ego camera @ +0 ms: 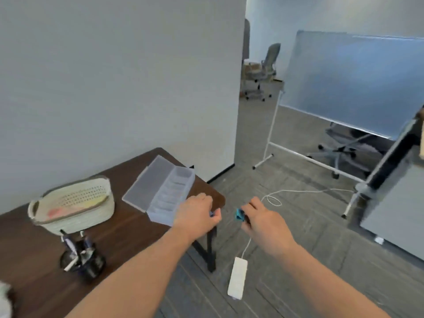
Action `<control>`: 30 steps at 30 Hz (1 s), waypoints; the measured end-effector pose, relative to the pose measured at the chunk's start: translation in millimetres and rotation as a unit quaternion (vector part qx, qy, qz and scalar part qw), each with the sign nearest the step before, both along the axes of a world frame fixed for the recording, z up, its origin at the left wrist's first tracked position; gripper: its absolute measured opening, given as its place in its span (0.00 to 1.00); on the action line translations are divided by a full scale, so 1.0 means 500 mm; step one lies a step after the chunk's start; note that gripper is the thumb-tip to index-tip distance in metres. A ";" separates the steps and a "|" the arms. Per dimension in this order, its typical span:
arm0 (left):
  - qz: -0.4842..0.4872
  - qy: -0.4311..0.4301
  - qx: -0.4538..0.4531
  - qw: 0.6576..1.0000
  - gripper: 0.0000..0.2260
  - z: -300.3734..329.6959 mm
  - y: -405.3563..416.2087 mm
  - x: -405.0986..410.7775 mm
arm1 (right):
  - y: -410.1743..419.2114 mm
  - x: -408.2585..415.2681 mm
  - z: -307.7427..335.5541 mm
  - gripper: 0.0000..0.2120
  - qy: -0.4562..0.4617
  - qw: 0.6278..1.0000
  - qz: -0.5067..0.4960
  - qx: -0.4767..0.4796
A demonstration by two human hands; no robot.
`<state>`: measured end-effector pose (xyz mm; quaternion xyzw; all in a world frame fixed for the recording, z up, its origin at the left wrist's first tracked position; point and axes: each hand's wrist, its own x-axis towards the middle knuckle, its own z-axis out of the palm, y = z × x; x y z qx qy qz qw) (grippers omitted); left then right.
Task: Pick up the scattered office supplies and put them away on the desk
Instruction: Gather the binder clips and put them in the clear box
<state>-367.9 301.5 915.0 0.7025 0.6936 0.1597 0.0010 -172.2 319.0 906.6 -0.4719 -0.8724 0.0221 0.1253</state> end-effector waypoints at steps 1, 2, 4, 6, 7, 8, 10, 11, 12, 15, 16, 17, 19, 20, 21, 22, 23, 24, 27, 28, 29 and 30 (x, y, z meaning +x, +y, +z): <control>0.031 -0.017 0.002 0.999 0.13 0.021 0.010 -0.053 | 0.021 -0.058 0.021 0.11 -0.004 1.000 0.013 0.005; 0.059 -0.025 0.003 0.998 0.13 0.037 0.022 -0.106 | 0.043 -0.114 0.036 0.11 -0.007 1.000 0.025 0.013; 0.110 -0.038 -0.001 0.993 0.12 0.049 0.048 -0.203 | 0.086 -0.221 0.054 0.11 -0.004 0.999 0.039 0.026; 0.151 -0.060 -0.021 0.986 0.12 0.036 0.070 -0.281 | 0.128 -0.313 0.052 0.11 -0.004 0.998 0.053 0.022; 0.166 -0.068 -0.036 0.983 0.12 0.025 0.076 -0.307 | 0.143 -0.350 0.046 0.12 -0.005 0.998 0.059 0.014; 0.177 -0.077 -0.049 0.980 0.11 0.012 0.084 -0.328 | 0.159 -0.383 0.039 0.12 -0.011 0.998 0.065 0.008; 0.195 -0.093 -0.062 0.974 0.10 -0.013 0.106 -0.359 | 0.193 -0.435 0.024 0.13 -0.036 0.996 0.083 -0.002; 0.198 -0.097 -0.064 0.973 0.10 -0.027 0.119 -0.371 | 0.214 -0.457 0.016 0.13 -0.046 0.995 0.093 -0.004; 0.200 -0.099 -0.067 0.973 0.10 -0.039 0.132 -0.379 | 0.236 -0.473 0.008 0.14 -0.053 0.994 0.100 -0.005; 0.209 -0.109 -0.091 0.967 0.10 -0.084 0.164 -0.381 | 0.306 -0.507 -0.021 0.13 -0.074 0.989 0.129 -0.013; 0.217 -0.113 -0.097 0.965 0.10 -0.101 0.173 -0.378 | 0.331 -0.518 -0.035 0.13 -0.082 0.986 0.142 -0.021; 0.227 -0.117 -0.102 0.961 0.09 -0.116 0.184 -0.376 | 0.356 -0.530 -0.049 0.12 -0.089 0.983 0.155 -0.031; 0.249 -0.124 -0.104 0.955 0.09 -0.145 0.210 -0.375 | 0.406 -0.555 -0.076 0.11 -0.097 0.975 0.193 -0.046; 0.262 -0.126 -0.104 0.951 0.09 -0.156 0.224 -0.375 | 0.431 -0.567 -0.091 0.10 -0.098 0.970 0.215 -0.054; 0.277 -0.131 -0.103 0.946 0.09 -0.167 0.238 -0.373 | 0.453 -0.576 -0.106 0.09 -0.100 0.964 0.240 -0.062; 0.292 -0.134 -0.103 0.941 0.09 -0.175 0.252 -0.371 | 0.475 -0.585 -0.120 0.08 -0.106 0.957 0.263 -0.068; 0.304 -0.135 -0.104 0.937 0.08 -0.185 0.266 -0.367 | 0.495 -0.590 -0.134 0.08 -0.111 0.950 0.283 -0.073; 0.319 -0.140 -0.105 0.932 0.08 -0.194 0.277 -0.360 | 0.513 -0.593 -0.148 0.08 -0.119 0.942 0.303 -0.081; 0.356 -0.152 -0.109 0.915 0.08 -0.213 0.307 -0.345 | 0.558 -0.606 -0.180 0.09 -0.138 0.917 0.362 -0.091; 0.362 -0.155 -0.107 0.913 0.08 -0.219 0.314 -0.340 | 0.568 -0.611 -0.185 0.10 -0.137 0.911 0.376 -0.096; 0.367 -0.154 -0.103 0.912 0.08 -0.224 0.319 -0.337 | 0.576 -0.616 -0.190 0.10 -0.134 0.906 0.389 -0.102; 0.370 -0.153 -0.100 0.911 0.08 -0.229 0.323 -0.336 | 0.581 -0.621 -0.196 0.10 -0.132 0.900 0.402 -0.105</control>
